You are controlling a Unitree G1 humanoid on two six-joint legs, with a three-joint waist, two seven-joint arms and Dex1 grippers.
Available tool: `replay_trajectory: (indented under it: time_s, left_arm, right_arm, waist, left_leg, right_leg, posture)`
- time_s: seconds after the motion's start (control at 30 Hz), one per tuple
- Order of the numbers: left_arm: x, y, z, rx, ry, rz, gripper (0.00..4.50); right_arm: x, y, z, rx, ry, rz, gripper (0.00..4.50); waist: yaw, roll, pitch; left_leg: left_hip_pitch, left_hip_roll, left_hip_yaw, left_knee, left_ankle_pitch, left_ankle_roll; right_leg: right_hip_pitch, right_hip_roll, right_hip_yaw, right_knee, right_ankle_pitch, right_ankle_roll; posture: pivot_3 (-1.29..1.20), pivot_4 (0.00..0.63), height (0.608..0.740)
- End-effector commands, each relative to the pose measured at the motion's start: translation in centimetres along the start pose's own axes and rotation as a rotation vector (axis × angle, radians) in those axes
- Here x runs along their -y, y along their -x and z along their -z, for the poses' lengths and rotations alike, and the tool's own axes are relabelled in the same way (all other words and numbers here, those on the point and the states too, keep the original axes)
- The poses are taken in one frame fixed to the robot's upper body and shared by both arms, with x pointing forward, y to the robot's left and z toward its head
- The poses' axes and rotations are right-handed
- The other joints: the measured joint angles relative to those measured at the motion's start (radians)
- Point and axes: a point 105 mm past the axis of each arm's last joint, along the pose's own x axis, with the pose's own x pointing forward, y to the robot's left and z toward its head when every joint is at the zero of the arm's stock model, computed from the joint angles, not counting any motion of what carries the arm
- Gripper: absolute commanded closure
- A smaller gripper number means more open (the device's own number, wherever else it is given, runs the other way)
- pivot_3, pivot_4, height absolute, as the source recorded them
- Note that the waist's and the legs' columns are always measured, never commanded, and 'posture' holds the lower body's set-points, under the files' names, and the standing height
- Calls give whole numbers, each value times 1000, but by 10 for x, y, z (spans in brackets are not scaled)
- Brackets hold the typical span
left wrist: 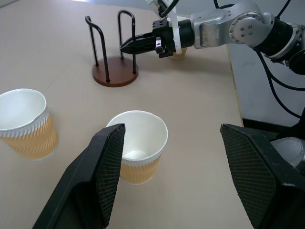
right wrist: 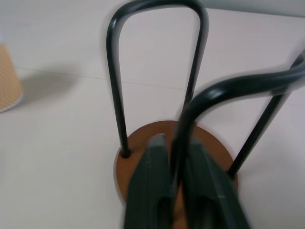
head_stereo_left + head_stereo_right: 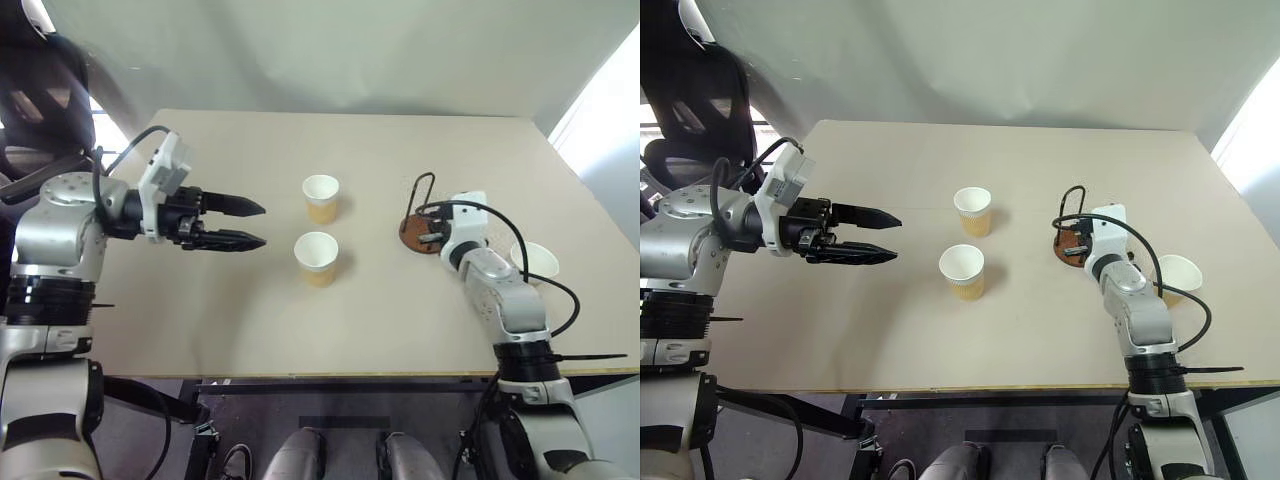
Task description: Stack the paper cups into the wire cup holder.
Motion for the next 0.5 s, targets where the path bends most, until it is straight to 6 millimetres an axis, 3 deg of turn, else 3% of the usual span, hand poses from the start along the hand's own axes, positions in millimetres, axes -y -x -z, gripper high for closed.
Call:
replay_trajectory:
  time_s: [0.03, 0.17, 0.37, 0.5]
  left_arm:
    - [1, 5, -15, 18, -59, -4, 1076]
    - [1, 6, -16, 14, -61, -4, 1076]
    - [-1, 4, -15, 2, -58, 8, 1076]
    - [-2, 3, -15, -4, -59, 19, 1076]
  right_arm:
    - [-17, 19, -13, 59, 46, -158, 4470]
    - [-46, 52, -8, 53, 83, -377, 4470]
    - [-98, 118, -4, 45, 70, -771, 4470]
    - [-105, 129, -4, 34, 70, -833, 4470]
  waist:
    - [2, 0, 0]
    - [2, 0, 0]
    - [-2, 0, 0]
    - [-4, -2, 0]
  left_leg:
    - [0, 0, 0, 0, 0, 0]
    - [-1, 0, 0, 0, -1, -1]
    - [-1, 2, 0, 0, -1, -2]
    - [-1, 2, 1, 1, 0, -2]
  right_leg:
    - [0, 0, 0, 0, 0, 0]
    - [0, 0, 0, -1, -1, 0]
    - [0, 2, 0, -1, -2, -2]
    - [1, 2, 0, -1, -6, -9]
  posture:
    - [0, 150, 740]
    - [0, 150, 740]
    - [0, 150, 740]
    - [0, 150, 740]
